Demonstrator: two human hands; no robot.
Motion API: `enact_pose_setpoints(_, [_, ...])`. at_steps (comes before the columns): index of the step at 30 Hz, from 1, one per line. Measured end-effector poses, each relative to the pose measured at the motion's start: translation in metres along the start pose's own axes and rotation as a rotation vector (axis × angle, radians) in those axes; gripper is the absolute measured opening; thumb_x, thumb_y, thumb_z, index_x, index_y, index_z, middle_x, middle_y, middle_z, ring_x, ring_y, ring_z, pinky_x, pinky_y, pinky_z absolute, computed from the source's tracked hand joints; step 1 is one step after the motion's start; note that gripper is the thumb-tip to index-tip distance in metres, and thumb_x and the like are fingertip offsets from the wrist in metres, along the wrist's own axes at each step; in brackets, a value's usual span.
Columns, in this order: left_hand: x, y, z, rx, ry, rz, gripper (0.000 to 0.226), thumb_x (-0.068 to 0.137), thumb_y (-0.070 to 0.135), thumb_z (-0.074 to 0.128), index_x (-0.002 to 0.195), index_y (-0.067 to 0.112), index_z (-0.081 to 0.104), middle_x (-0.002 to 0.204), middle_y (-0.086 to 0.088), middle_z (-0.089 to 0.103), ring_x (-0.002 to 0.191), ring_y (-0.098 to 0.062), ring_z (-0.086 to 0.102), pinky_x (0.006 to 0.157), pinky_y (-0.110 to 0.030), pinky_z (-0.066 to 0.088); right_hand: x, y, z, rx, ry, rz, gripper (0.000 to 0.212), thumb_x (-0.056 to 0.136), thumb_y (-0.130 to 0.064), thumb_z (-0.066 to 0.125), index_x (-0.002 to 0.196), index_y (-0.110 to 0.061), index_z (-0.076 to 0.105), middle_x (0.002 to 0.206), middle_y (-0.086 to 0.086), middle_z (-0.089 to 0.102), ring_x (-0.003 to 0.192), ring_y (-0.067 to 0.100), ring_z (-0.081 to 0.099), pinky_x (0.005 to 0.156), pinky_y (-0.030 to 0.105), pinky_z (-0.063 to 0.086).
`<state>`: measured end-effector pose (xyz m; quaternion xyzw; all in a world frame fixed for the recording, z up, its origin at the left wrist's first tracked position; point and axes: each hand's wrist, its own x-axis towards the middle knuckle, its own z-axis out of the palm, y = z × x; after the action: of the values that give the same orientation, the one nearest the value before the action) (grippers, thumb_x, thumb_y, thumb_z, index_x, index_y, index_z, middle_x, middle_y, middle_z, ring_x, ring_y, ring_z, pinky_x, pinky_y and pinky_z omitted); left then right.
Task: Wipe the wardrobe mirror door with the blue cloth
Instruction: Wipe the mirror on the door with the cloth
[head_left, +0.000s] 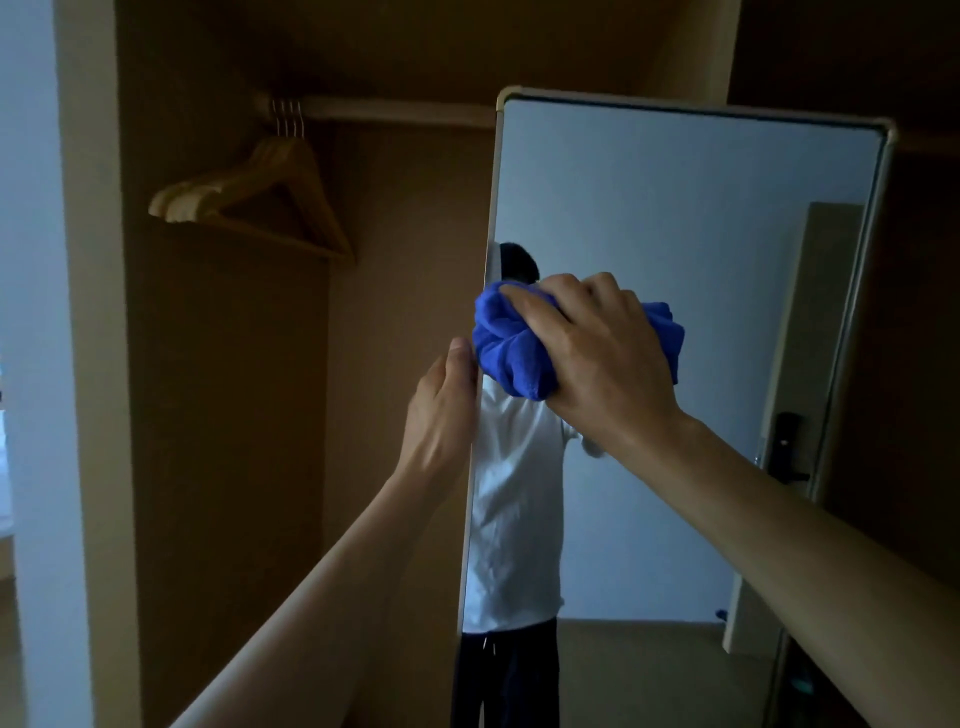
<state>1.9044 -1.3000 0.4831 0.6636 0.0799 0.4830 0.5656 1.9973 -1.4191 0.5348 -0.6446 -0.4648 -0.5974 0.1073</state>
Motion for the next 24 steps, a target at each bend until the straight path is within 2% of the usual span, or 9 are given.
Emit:
enact_pose_setpoints(4, [-0.006,-0.014,-0.002,0.021,0.010,-0.010,0.046,0.107,0.055,0.026,0.097,0.037,0.068,0.107,-0.001,0.075,0.104,-0.017,0.069,0.103,-0.048,0.052,-0.026,-0.012,0.007,0.015,-0.020,-0.005,0.056,0.089,-0.038,0.065,0.140,-0.018,0.052,0.120,0.007,0.060,0.100,0.031,0.054,0.083,0.044,0.045])
enact_pose_setpoints(13, [-0.031,-0.056,-0.008,0.046,0.010,-0.090,0.052,0.108,0.056,0.023,0.097,0.036,0.070,0.102,0.001,0.076,0.098,-0.013,0.072,0.098,-0.044,0.056,-0.078,-0.039,0.023,0.066,-0.111,-0.001,0.060,0.093,-0.050,0.052,0.144,-0.019,0.049,0.130,0.008,0.058,0.105,0.032,0.053,0.091,0.045,0.041])
enact_pose_setpoints(17, [-0.044,-0.075,-0.009,0.009,0.023,-0.143,0.059,0.101,0.065,0.025,0.098,0.031,0.073,0.100,-0.001,0.078,0.096,-0.014,0.073,0.096,-0.046,0.057,-0.108,-0.053,0.035,0.102,-0.134,0.012,0.062,0.091,-0.049,0.059,0.144,-0.019,0.048,0.132,0.008,0.058,0.107,0.032,0.053,0.089,0.046,0.044])
enact_pose_setpoints(19, [-0.049,-0.084,-0.010,-0.014,0.032,-0.176,0.063,0.096,0.068,0.027,0.098,0.025,0.074,0.100,-0.005,0.078,0.098,-0.019,0.074,0.095,-0.048,0.057,-0.121,-0.061,0.040,0.124,-0.130,0.020,0.056,0.094,-0.044,0.051,0.144,-0.019,0.049,0.132,0.008,0.058,0.106,0.032,0.053,0.089,0.046,0.044])
enact_pose_setpoints(21, [-0.054,-0.096,-0.012,-0.010,0.050,-0.202,0.066,0.100,0.065,0.027,0.098,0.020,0.075,0.099,-0.007,0.078,0.097,-0.020,0.074,0.094,-0.049,0.057,-0.135,-0.069,0.045,0.134,-0.128,0.024,0.053,0.095,-0.039,0.047,0.144,-0.020,0.048,0.131,0.007,0.058,0.106,0.031,0.053,0.090,0.045,0.043])
enact_pose_setpoints(24, [-0.064,-0.115,-0.015,0.000,0.053,-0.237,0.066,0.108,0.055,0.026,0.101,0.013,0.075,0.097,-0.009,0.078,0.096,-0.022,0.074,0.093,-0.049,0.057,-0.155,-0.077,0.052,0.136,-0.135,0.007,0.055,0.094,-0.037,0.054,0.146,-0.020,0.046,0.132,0.008,0.057,0.108,0.031,0.050,0.093,0.044,0.039])
